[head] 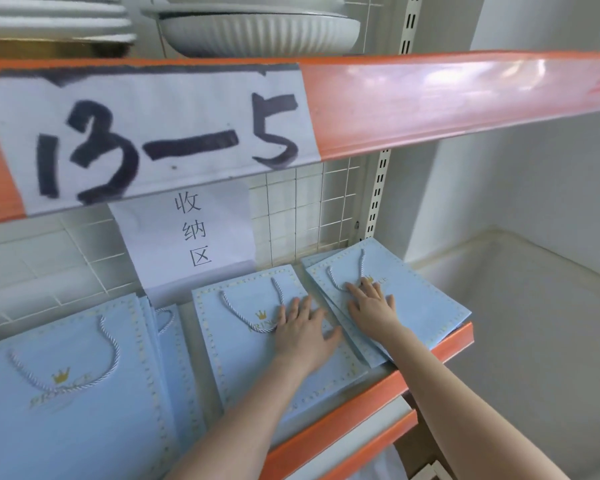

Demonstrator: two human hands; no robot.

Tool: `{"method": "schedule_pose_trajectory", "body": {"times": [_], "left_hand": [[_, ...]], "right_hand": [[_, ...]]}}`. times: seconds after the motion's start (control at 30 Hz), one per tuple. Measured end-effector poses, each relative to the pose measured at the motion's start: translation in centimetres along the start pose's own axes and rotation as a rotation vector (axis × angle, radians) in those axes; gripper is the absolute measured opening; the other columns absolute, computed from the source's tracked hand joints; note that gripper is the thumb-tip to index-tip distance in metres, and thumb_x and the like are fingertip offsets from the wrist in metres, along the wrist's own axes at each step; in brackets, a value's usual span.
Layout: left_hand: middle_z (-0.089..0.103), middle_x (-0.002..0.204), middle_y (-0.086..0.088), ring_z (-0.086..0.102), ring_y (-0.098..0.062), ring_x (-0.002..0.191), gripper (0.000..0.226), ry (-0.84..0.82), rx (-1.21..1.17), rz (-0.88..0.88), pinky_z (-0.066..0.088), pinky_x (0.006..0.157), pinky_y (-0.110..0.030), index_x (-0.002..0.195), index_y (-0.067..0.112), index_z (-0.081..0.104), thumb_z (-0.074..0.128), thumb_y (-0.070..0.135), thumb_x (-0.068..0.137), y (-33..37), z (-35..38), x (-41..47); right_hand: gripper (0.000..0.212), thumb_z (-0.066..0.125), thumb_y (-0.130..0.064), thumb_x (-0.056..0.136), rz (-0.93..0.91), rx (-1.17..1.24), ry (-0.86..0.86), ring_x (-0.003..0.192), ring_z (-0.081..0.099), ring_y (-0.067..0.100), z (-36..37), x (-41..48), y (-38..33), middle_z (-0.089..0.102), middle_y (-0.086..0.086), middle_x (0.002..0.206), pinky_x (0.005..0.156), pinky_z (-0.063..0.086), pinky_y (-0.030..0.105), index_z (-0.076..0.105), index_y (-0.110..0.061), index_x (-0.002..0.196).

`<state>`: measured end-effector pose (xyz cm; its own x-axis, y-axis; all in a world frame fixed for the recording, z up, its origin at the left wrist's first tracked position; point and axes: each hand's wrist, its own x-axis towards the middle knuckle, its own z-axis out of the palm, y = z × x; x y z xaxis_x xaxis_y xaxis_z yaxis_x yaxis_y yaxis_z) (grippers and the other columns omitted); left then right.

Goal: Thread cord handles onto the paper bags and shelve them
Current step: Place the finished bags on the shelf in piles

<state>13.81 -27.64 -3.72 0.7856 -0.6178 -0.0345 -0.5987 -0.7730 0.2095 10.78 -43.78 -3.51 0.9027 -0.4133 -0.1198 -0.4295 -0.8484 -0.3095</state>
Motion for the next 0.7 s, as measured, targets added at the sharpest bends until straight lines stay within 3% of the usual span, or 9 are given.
{"method": "schedule_pose_trajectory", "body": {"times": [0.17,0.3,0.37,0.43,0.57,0.63,0.7], "left_hand": [[0.007,0.16,-0.003,-0.002,-0.022,0.147,0.049,-0.016,-0.022,0.009,-0.007,0.116,-0.045,0.137,0.029,0.038,0.031,0.053,0.095,-0.7,-0.4,-0.9],[0.007,0.16,-0.001,0.0,-0.019,0.147,0.05,-0.009,-0.044,0.003,-0.007,0.116,-0.044,0.141,0.027,0.034,0.034,0.05,0.096,-2.0,-1.1,-1.8],[0.013,0.159,-0.003,0.006,-0.018,0.147,0.055,0.094,-0.087,0.007,-0.005,0.116,-0.042,0.143,0.021,0.031,0.033,0.049,0.096,-2.9,-1.9,-2.4],[0.027,0.155,-0.006,0.019,-0.021,0.145,0.062,0.314,-0.206,-0.044,0.001,0.116,-0.044,0.14,0.015,0.039,0.027,0.049,0.09,-4.3,-3.1,-3.6],[0.05,0.137,-0.02,0.046,-0.04,0.128,0.044,0.751,-0.22,-0.287,0.027,0.104,-0.061,0.12,0.004,0.058,0.058,0.018,0.078,-9.8,-5.9,-7.6],[0.048,0.136,-0.024,0.043,-0.046,0.127,0.045,0.858,-0.158,-0.51,0.028,0.102,-0.063,0.121,0.003,0.057,0.061,0.014,0.077,-12.7,-7.1,-10.7],[0.036,0.144,-0.027,0.03,-0.05,0.132,0.053,0.822,-0.208,-0.791,0.019,0.107,-0.062,0.131,0.002,0.05,0.064,0.015,0.082,-15.2,-7.6,-14.4]], "right_hand": [[0.049,0.029,-0.025,0.099,0.047,0.041,-0.057,0.143,0.003,0.031,-0.9,1.2,-1.7,0.005,0.009,0.157,0.114,0.009,0.046,0.021,-0.025,0.148],[0.051,0.034,-0.007,0.095,0.003,0.338,0.124,0.144,0.01,0.031,-1.5,0.6,-3.8,0.018,0.014,0.155,0.113,0.017,0.037,0.03,-0.013,0.145],[0.049,0.038,-0.001,0.094,-0.093,0.406,0.223,0.145,0.011,0.025,-1.3,-0.2,-5.4,0.023,0.011,0.155,0.113,0.016,0.032,0.04,-0.012,0.142],[0.047,0.042,0.002,0.09,-0.233,0.412,0.252,0.144,0.018,0.024,-0.7,-1.0,-7.8,0.032,0.01,0.151,0.111,0.019,0.028,0.049,-0.009,0.136],[0.04,0.045,-0.002,0.092,-0.442,0.49,0.217,0.141,0.027,0.024,1.2,-3.1,-13.7,0.039,0.008,0.146,0.11,0.026,0.029,0.054,-0.009,0.13],[0.04,0.043,-0.007,0.096,-0.515,0.525,0.151,0.143,0.022,0.019,2.1,-4.6,-17.0,0.032,0.004,0.151,0.108,0.021,0.02,0.05,-0.011,0.135],[0.043,0.041,-0.012,0.098,-0.572,0.547,0.063,0.142,0.024,0.018,3.5,-6.2,-20.3,0.025,0.002,0.155,0.103,0.018,0.013,0.041,-0.013,0.141]]}}
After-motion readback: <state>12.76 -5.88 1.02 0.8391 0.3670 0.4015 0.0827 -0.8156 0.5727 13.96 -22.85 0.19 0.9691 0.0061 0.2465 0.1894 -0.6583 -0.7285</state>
